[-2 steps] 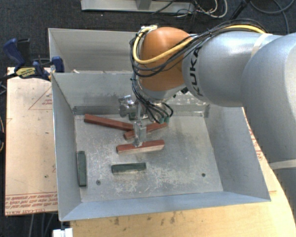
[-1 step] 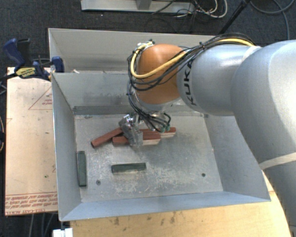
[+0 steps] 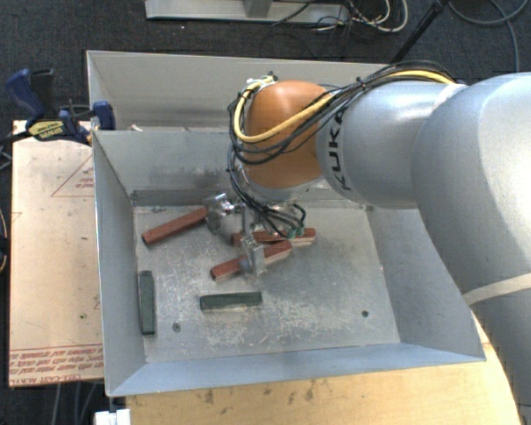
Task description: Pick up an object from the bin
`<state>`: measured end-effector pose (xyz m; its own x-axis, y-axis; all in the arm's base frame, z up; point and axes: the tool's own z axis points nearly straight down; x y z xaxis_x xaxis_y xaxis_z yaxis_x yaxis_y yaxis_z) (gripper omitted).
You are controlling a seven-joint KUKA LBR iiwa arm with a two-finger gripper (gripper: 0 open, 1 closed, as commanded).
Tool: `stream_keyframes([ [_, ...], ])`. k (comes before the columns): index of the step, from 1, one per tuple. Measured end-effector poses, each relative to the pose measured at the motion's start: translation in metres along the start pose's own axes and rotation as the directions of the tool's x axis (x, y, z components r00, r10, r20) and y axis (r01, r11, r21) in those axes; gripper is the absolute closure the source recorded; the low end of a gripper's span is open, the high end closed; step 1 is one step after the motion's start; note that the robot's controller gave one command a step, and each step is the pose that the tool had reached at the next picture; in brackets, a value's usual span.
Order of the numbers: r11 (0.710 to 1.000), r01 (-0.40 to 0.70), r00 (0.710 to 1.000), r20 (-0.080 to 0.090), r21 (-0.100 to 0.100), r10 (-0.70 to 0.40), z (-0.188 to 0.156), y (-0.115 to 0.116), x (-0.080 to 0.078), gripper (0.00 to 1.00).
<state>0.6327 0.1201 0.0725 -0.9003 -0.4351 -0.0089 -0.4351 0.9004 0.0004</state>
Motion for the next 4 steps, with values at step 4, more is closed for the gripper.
stream_keyframes([
  [4,1.0,0.022,1.0,0.006,0.003,-0.022,-0.0056,0.0021,-0.0003,1.0],
])
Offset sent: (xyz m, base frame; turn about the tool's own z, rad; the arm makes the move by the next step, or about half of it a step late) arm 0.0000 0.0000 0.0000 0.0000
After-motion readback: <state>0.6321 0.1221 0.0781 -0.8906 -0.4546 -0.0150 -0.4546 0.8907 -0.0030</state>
